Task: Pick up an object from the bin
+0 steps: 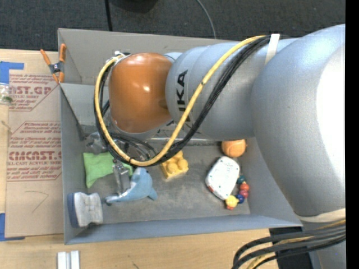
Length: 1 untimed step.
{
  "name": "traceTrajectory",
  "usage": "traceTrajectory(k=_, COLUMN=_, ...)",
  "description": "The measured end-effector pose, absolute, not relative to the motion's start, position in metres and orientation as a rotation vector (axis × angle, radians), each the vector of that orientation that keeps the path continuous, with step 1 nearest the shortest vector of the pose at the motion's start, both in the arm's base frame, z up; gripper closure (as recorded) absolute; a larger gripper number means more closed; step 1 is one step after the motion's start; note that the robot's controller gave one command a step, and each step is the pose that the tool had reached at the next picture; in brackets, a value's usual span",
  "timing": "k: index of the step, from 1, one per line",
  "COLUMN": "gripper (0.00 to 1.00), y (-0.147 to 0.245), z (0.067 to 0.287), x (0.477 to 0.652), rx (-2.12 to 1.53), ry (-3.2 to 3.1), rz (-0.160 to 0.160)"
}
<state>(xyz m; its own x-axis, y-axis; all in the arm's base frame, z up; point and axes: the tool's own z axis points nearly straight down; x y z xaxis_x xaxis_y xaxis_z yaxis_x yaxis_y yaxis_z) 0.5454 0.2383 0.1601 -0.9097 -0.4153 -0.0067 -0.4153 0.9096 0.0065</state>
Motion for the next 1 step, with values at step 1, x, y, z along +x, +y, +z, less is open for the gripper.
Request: traceTrajectory(k=1, gripper=1.0, y=0.2368, z=0.07, x=0.5771, rx=-0.783, ry=3.028, rz=0.016)
